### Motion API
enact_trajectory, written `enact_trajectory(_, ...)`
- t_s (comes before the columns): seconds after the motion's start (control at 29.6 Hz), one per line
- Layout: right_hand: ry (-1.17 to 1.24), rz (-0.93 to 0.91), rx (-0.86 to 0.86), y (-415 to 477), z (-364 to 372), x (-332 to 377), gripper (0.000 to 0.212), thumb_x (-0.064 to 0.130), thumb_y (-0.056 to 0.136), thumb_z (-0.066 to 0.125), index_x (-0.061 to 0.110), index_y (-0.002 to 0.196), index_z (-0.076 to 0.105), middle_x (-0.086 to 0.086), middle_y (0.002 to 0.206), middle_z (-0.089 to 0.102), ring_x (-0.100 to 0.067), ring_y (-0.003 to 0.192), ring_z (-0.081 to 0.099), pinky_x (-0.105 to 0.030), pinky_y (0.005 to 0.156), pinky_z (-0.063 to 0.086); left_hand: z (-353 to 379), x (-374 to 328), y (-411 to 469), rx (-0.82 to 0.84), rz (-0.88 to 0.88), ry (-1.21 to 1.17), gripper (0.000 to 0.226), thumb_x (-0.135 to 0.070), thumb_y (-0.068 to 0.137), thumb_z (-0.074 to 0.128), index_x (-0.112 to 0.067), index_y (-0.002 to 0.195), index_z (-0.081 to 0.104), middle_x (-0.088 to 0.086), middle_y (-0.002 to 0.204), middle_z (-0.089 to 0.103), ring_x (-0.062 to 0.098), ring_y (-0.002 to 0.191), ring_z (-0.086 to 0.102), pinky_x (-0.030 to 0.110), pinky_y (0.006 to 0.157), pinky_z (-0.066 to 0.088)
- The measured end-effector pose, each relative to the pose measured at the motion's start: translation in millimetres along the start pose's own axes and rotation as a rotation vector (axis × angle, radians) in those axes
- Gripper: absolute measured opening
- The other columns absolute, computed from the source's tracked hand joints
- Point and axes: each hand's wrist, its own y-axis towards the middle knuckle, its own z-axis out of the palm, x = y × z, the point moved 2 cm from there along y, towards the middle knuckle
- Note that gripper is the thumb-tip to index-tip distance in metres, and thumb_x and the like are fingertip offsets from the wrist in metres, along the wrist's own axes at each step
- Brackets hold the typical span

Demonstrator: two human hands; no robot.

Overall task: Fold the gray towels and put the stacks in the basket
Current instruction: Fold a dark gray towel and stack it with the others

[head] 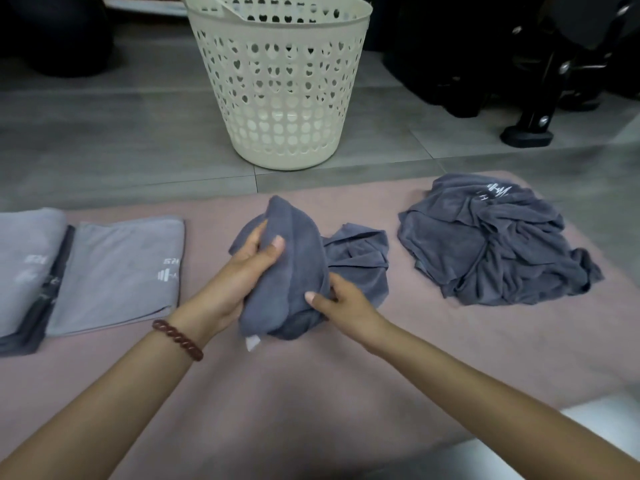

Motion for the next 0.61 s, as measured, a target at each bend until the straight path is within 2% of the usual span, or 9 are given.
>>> enact_trajectory(0.07, -0.023, -0.058, -0.052, 0.5, -9.3, 10.7, 0.024, 0.016, 0.096, 0.051, 0.014, 0.120, 0.052, -0.003, 0.118, 0.062, -0.020, 0.110, 0.059, -0.044, 0.097, 0.048, 3.0, 2.8, -6.8, 0.125, -0.007, 0.227, 0.102, -0.044, 0.056, 0.083, -0.028, 0.142, 0.029, -0.012, 0.128, 0.055, 0.002, 0.115, 0.056, 0.022, 0.092, 0.050)
enact_trajectory(0.1, 0.018, -0.076, -0.067, -0.4, -17.5, 20.3, 0.021, 0.014, 0.097, 0.047, 0.013, 0.118, 0.053, -0.004, 0.115, 0.063, -0.019, 0.108, 0.060, -0.039, 0.096, 0.049, -1.1, 2.5, -7.2, 0.105, 0.042, 0.315, 0.093, -0.038, 0.056, 0.082, -0.026, 0.136, 0.036, -0.017, 0.121, 0.059, -0.004, 0.109, 0.058, 0.016, 0.086, 0.049)
enact_trajectory(0.17, 0.148, -0.097, -0.075, -4.3, -36.4, 39.2, 0.019, 0.010, 0.099, 0.042, 0.012, 0.111, 0.057, -0.004, 0.106, 0.066, -0.010, 0.095, 0.064, -0.025, 0.087, 0.052, -11.2, -6.9, -3.5, -0.101, 0.172, 0.377, 0.043, -0.016, 0.075, 0.069, -0.022, 0.115, 0.055, -0.020, 0.097, 0.068, -0.003, 0.092, 0.062, 0.014, 0.075, 0.048)
enact_trajectory(0.2, 0.225, -0.110, -0.071, -6.9, -46.4, 48.9, 0.019, 0.010, 0.099, 0.041, 0.013, 0.107, 0.058, -0.002, 0.098, 0.069, -0.007, 0.088, 0.066, -0.021, 0.080, 0.053, -15.0, -14.6, -0.9, -0.188, 0.204, 0.359, 0.034, 0.001, 0.082, 0.058, -0.018, 0.110, 0.060, -0.016, 0.091, 0.070, 0.005, 0.091, 0.063, 0.018, 0.075, 0.050)
enact_trajectory(0.24, 0.311, -0.118, -0.064, -8.9, -56.2, 57.1, 0.020, 0.012, 0.100, 0.040, 0.014, 0.103, 0.059, 0.000, 0.090, 0.070, -0.006, 0.082, 0.067, -0.019, 0.072, 0.054, -17.3, -22.8, 1.5, -0.237, 0.212, 0.295, 0.039, 0.012, 0.084, 0.049, -0.014, 0.109, 0.062, -0.009, 0.091, 0.071, 0.013, 0.091, 0.064, 0.022, 0.075, 0.053)
enact_trajectory(0.34, 0.351, -0.144, -0.124, -2.6, -82.4, 80.7, 0.021, 0.021, 0.101, 0.040, 0.016, 0.091, 0.059, 0.003, 0.065, 0.063, -0.009, 0.057, 0.058, -0.020, 0.048, 0.044, -18.9, -49.6, 12.1, -0.302, 0.204, 0.023, 0.031, 0.008, 0.091, 0.044, -0.013, 0.103, 0.063, -0.005, 0.081, 0.073, 0.011, 0.077, 0.068, 0.020, 0.065, 0.055)
enact_trajectory(0.44, 0.108, -0.200, -0.411, 24.0, -115.6, 83.9, 0.018, 0.017, 0.099, 0.043, 0.017, 0.091, 0.058, -0.003, 0.074, 0.058, -0.014, 0.064, 0.052, -0.025, 0.054, 0.041, -21.7, -70.7, 24.5, -0.320, 0.237, -0.053, 0.025, 0.004, 0.092, 0.044, -0.009, 0.101, 0.063, -0.005, 0.073, 0.072, 0.008, 0.066, 0.066, 0.018, 0.057, 0.052)
enact_trajectory(0.51, 0.252, -0.127, -0.572, 36.9, -141.8, 76.2, 0.017, 0.015, 0.099, 0.043, 0.012, 0.097, 0.059, -0.007, 0.078, 0.059, -0.016, 0.064, 0.055, -0.025, 0.054, 0.042, -35.5, -81.7, 31.8, -0.399, 0.256, -0.142, 0.025, 0.005, 0.091, 0.042, -0.005, 0.101, 0.063, -0.003, 0.070, 0.071, 0.010, 0.064, 0.066, 0.019, 0.057, 0.052)
enact_trajectory(0.61, 0.445, -0.027, -0.698, 40.3, -178.0, 55.4, 0.018, 0.019, 0.098, 0.047, 0.021, 0.082, 0.056, 0.006, 0.059, 0.064, -0.007, 0.051, 0.058, -0.018, 0.047, 0.044, -66.7, -101.1, 41.5, -0.498, 0.297, -0.276, 0.028, 0.006, 0.090, 0.041, -0.001, 0.109, 0.060, 0.001, 0.075, 0.071, 0.013, 0.068, 0.067, 0.022, 0.061, 0.054)
